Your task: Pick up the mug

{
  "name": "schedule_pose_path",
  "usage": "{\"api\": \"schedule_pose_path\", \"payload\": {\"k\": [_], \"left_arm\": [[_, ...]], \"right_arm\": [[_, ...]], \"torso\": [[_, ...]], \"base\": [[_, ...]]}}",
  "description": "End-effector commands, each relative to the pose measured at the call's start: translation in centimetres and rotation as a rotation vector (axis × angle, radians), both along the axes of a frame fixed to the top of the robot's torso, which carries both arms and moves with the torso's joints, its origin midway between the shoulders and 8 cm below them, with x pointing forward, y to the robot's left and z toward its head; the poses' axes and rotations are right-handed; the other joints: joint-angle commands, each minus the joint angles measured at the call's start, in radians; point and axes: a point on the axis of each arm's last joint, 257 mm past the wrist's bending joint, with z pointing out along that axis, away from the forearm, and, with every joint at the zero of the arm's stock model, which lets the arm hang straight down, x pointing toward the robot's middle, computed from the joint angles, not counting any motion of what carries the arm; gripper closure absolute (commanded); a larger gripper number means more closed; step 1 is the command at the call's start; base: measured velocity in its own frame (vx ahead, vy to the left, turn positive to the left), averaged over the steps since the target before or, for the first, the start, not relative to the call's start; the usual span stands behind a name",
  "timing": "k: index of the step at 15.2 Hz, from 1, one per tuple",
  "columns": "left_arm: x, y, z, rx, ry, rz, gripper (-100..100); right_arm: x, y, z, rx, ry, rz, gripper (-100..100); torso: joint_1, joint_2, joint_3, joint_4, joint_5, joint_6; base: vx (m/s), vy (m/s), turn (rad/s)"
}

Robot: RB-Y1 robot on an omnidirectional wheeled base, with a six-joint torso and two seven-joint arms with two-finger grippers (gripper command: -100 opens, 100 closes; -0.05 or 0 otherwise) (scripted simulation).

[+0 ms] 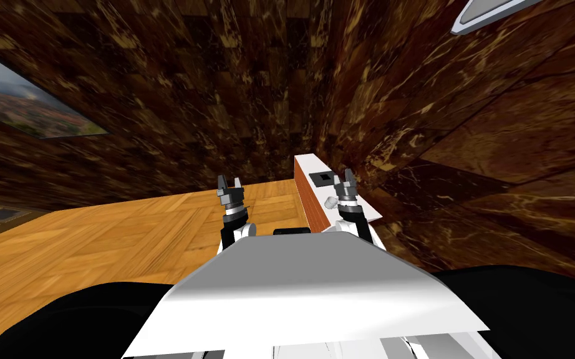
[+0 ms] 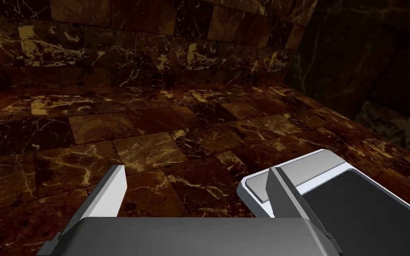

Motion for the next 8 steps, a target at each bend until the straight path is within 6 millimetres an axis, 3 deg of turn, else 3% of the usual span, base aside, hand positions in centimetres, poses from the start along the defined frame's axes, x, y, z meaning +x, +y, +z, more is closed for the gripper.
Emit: {"api": "schedule_pose_path", "payload": {"k": [1, 8], "left_arm": [[0.0, 0.0, 0.0, 0.000, 0.000, 0.000, 0], [0.0, 0.0, 0.0, 0.000, 0.000, 0.000, 0]], "right_arm": [[0.0, 0.0, -0.5, -0.069, 0.016, -0.001, -100], [-0.1, -0.8, -4.4, -0.432, 0.100, -0.034, -100]], "torso": [[0.000, 0.000, 0.000, 0.000, 0.000, 0.000], [0.000, 0.000, 0.000, 0.000, 0.000, 0.000]], "base": [[0.033, 0.019, -0.018], [0.037, 0.019, -0.029]]}}
